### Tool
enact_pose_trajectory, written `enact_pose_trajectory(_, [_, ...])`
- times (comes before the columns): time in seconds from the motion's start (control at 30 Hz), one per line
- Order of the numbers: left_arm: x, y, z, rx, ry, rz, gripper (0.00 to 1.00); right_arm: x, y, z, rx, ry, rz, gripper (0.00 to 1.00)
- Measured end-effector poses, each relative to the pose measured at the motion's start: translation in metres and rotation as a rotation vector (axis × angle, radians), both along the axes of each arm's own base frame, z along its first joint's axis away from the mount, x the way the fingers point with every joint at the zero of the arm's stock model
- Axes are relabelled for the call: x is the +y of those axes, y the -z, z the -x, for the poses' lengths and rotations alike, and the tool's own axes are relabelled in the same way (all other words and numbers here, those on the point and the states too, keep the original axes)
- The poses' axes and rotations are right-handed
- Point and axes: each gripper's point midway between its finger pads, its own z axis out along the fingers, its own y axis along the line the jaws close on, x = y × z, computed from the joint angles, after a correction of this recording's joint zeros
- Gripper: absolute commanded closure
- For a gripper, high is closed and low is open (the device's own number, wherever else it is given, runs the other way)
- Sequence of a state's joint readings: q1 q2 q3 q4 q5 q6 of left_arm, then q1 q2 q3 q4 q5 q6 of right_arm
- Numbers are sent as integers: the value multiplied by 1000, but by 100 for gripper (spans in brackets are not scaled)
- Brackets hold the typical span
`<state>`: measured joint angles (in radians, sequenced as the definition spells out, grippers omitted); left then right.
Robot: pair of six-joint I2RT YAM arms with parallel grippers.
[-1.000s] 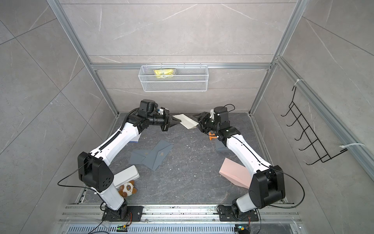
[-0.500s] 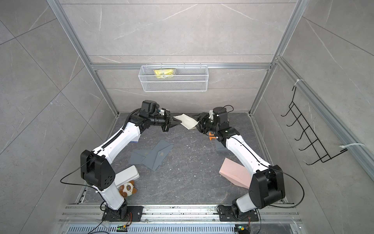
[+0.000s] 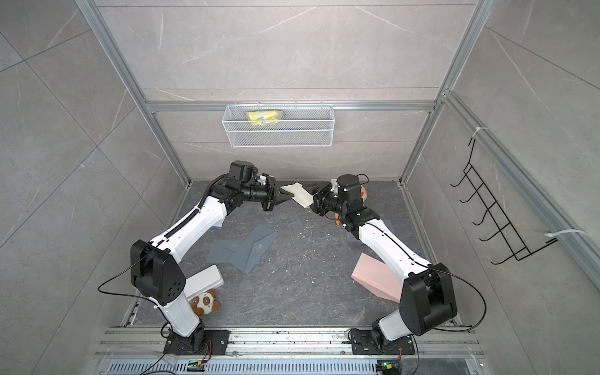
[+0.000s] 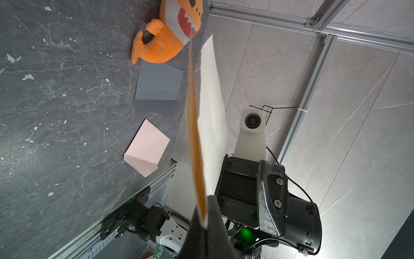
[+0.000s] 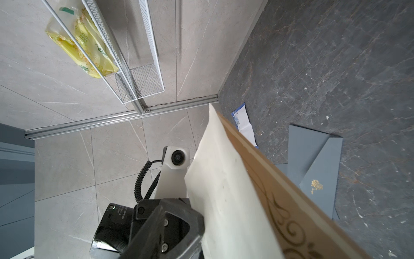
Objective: Take the letter paper out of the envelope
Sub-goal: Unfold the letter paper.
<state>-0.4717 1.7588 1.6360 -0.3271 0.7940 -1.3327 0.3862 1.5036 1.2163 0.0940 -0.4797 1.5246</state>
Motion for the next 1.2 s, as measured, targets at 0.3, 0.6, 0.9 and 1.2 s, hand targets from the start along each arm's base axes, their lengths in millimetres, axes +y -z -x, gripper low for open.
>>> enact_pose_trajectory(0.3, [-5, -2, 1, -13, 5, 5, 100, 11, -3, 6, -4, -23, -11, 64])
enact_pose_trajectory(0.6, [-5, -2, 0, -15, 0, 4, 62, 9, 6, 7, -3, -24, 34, 100])
enact_pose_trajectory(0.9, [0, -11, -6, -45, -39, -18, 33, -16, -5, 6, -247, -49, 447, 100])
enact_pose_trajectory(1.2, [38, -52, -5, -370, -6, -105, 32, -31, -95, 21, -646, -136, 758, 100])
